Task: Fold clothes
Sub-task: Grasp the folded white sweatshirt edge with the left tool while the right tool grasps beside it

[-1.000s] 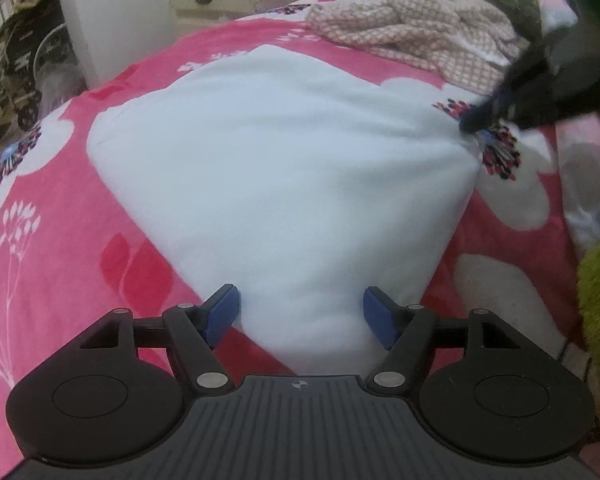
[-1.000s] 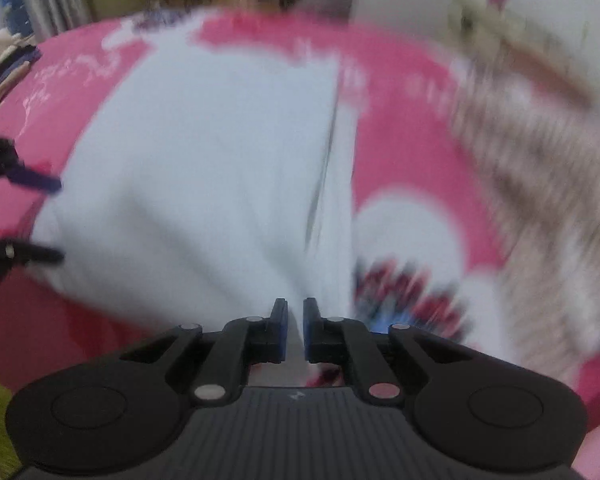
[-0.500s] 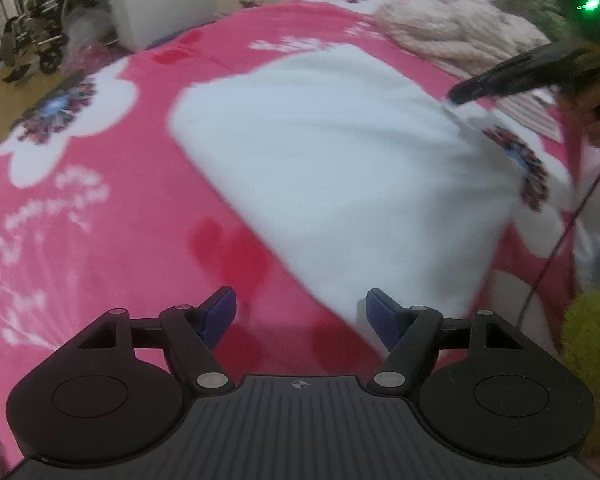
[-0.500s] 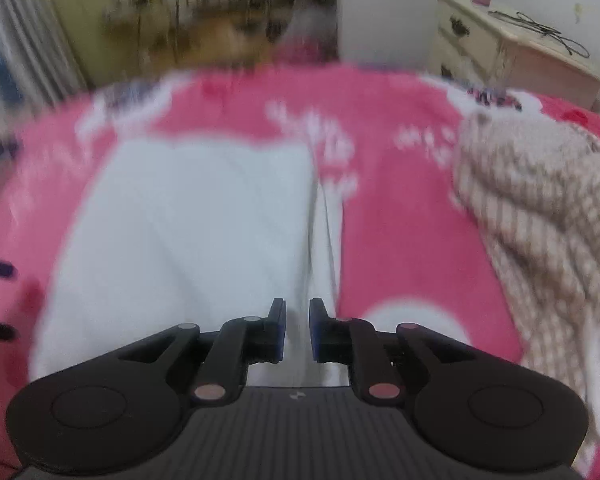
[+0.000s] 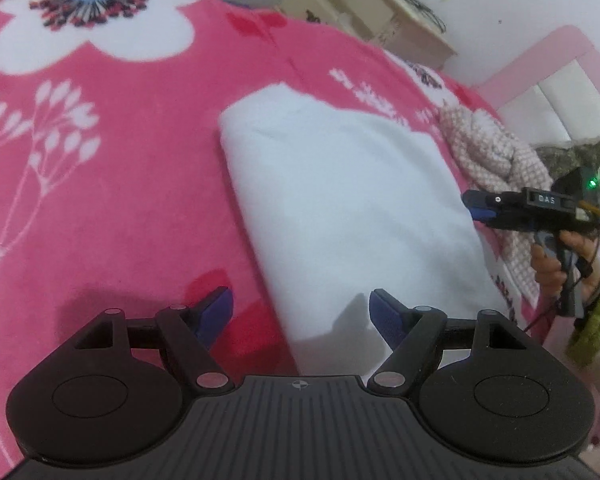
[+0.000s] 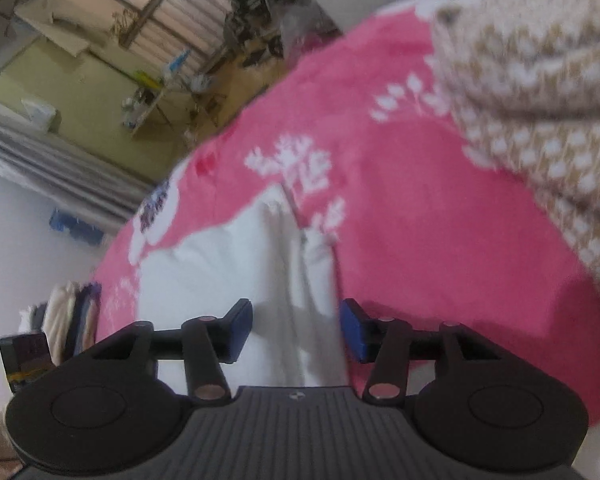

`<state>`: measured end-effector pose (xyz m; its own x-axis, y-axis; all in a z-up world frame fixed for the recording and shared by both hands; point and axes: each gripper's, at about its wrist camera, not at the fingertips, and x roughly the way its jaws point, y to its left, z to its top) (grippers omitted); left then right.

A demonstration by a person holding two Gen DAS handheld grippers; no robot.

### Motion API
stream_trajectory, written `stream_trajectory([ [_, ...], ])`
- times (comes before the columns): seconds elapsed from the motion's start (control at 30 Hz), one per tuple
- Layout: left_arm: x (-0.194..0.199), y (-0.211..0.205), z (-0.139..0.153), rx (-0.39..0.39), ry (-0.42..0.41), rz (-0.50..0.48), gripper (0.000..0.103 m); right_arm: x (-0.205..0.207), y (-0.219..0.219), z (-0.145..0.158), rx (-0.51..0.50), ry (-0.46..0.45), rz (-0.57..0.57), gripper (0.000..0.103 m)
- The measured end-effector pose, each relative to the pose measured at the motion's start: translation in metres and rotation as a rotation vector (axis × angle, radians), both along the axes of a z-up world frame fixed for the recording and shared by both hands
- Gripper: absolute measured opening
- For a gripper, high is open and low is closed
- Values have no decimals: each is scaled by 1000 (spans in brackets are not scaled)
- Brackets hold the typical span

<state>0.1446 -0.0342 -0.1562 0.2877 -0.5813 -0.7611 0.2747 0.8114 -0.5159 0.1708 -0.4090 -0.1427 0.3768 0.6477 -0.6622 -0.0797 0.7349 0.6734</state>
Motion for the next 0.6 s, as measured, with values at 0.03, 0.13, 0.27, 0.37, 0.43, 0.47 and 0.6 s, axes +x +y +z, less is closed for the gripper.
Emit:
stream_trajectory([
  [0.03,3,0,-2,-3,6,-4,76,2,1,-5,8,12,11,56],
  [0.13,14,-2,-8,-18,22,-14,76,13,6,-17,79,28,41,64],
  [0.27,29,-7,-11,-34,16,-20,76,37,21,-23,140,22,82,67],
  [0.37,39,-11,-13,-48,7,-11,76,55,32,-25,176,11,89,67],
  [0.43,47,-15,-14,-57,-1,-4,76,59,35,-26,187,7,103,68],
  [0.47,49,-17,-15,-62,-4,-1,76,59,35,-26,189,5,114,69],
  [0.6,56,-20,-16,-73,-17,-5,76,60,38,-27,194,-2,157,68],
])
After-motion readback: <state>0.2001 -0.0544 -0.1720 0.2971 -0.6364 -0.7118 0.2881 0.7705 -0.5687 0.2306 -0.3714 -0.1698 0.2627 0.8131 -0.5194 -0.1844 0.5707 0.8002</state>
